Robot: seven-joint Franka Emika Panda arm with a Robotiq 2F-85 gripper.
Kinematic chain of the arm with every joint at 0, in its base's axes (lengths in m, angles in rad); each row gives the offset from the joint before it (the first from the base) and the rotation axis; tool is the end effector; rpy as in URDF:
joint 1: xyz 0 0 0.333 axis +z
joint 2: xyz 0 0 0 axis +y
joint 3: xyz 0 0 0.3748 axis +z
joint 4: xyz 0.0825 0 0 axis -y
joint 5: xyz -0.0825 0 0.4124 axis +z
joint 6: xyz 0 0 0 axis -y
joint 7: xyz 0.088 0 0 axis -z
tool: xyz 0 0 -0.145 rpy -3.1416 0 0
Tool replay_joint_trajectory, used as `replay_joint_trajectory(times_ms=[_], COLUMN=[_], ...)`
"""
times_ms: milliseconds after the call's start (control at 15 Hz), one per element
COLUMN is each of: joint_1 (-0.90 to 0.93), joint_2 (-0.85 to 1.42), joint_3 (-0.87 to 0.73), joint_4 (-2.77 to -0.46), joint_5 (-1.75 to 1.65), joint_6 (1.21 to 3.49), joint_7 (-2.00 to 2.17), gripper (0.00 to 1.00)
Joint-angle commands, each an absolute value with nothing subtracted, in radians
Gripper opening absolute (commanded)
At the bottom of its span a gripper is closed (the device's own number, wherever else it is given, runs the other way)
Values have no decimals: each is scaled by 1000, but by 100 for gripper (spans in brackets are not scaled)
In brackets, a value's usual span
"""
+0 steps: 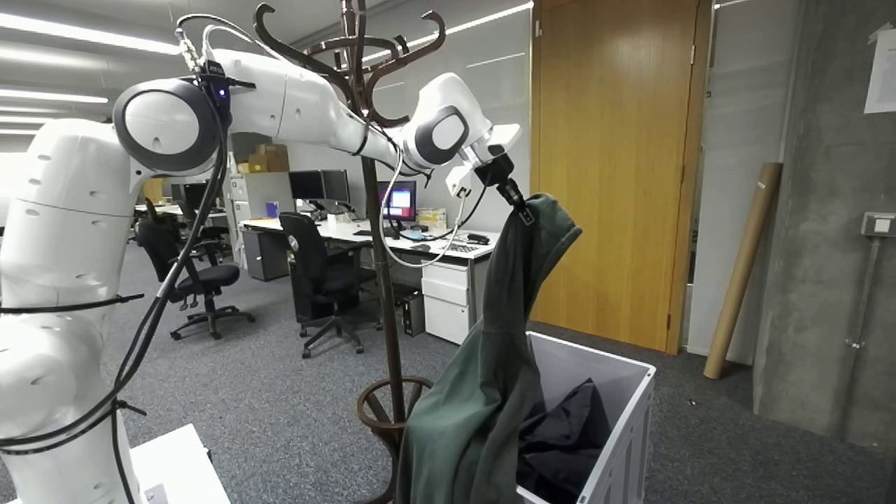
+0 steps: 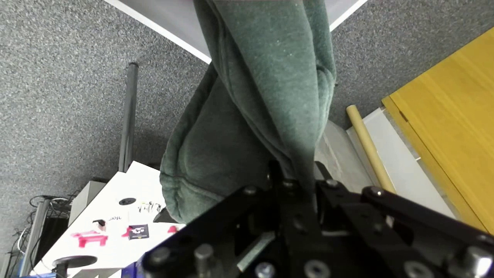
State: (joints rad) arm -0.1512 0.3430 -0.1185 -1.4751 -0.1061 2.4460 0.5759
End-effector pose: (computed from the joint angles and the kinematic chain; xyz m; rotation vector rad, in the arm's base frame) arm 0.7547 -0.1960 0.5734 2.7392 -1.1043 0.9803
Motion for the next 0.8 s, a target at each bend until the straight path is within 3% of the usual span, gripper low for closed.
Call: replay_joint_trajectory(times_ms=[0,67,200,733], joint_1=[-124,-123,-122,-120], joint_2=[394,401,412,428], joint_3=[-148,-148,-148,-151], joint_4=[-1387,-1381,-1368,-1331], joint_5=[-83,-79,-76,-75], joint_6=[2361,2349,2332,2315], joint_7=[538,535,533,534], gripper=[7,33,40,100])
